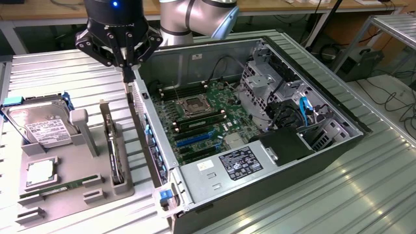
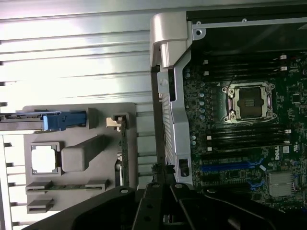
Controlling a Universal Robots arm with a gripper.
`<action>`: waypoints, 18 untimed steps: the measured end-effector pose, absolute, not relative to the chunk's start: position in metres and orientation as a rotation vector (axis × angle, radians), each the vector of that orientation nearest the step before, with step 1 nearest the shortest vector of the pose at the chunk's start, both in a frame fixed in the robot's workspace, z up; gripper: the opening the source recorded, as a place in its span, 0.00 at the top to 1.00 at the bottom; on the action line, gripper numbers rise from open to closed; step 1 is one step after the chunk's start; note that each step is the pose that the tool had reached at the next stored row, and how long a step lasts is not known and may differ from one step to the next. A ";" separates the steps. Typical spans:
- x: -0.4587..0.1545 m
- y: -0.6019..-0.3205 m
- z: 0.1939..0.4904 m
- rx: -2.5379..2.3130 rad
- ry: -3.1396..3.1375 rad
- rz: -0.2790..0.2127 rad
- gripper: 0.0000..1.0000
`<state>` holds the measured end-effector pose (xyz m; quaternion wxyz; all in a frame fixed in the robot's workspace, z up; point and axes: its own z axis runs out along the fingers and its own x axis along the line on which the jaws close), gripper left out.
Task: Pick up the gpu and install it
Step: 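Reach for the gpu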
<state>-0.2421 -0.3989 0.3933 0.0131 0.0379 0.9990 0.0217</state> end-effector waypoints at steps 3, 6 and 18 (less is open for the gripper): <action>-0.243 -0.399 0.393 0.118 3.112 0.068 0.89; -0.245 -0.399 0.393 0.118 3.113 0.068 0.89; -0.250 -0.399 0.393 0.118 3.112 0.068 0.89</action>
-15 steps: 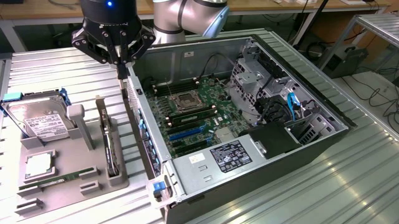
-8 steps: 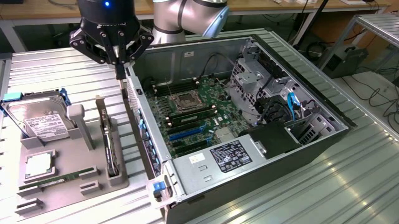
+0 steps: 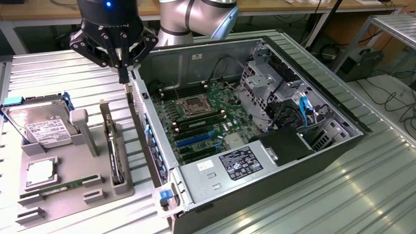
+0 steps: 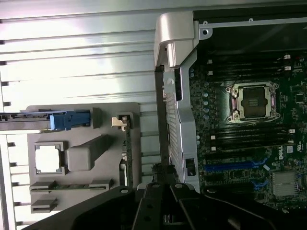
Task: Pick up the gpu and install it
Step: 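Reach for the gpu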
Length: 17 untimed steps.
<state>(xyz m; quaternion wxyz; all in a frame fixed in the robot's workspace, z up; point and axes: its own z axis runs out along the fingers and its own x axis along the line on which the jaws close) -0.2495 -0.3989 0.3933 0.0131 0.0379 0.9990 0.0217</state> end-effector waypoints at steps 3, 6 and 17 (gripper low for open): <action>-0.251 -0.399 0.393 0.118 3.112 0.068 0.89; -0.252 -0.399 0.393 0.118 3.112 0.068 0.89; -0.256 -0.399 0.393 0.118 3.112 0.068 0.89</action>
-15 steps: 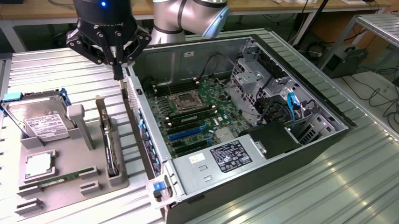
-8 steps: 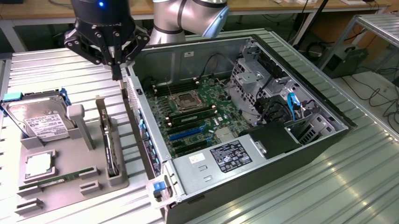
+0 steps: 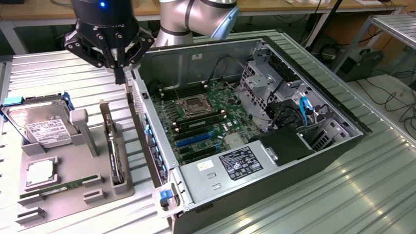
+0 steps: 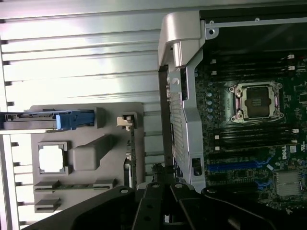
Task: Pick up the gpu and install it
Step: 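Reach for the gpu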
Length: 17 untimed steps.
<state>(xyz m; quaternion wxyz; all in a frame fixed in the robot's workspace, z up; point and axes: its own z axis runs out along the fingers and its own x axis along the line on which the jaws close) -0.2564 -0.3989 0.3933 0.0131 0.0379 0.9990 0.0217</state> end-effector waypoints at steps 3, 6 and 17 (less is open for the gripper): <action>-0.258 -0.399 0.393 0.118 3.112 0.068 0.89; -0.259 -0.399 0.393 0.118 3.113 0.068 0.89; -0.264 -0.399 0.393 0.118 3.113 0.068 0.89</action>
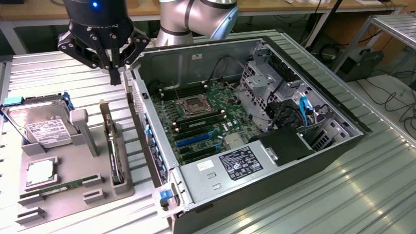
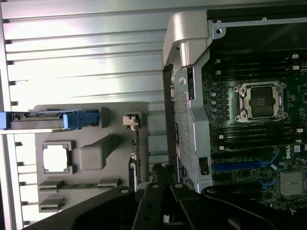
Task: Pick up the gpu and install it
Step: 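Reach for the gpu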
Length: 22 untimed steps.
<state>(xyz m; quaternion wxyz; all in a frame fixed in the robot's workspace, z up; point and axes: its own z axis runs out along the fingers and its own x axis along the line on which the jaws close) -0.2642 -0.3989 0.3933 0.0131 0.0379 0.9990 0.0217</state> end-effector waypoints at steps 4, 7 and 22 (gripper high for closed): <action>-0.266 -0.399 0.393 0.118 3.112 0.068 0.89; -0.267 -0.399 0.393 0.118 3.113 0.068 0.89; -0.273 -0.399 0.393 0.118 3.112 0.068 0.89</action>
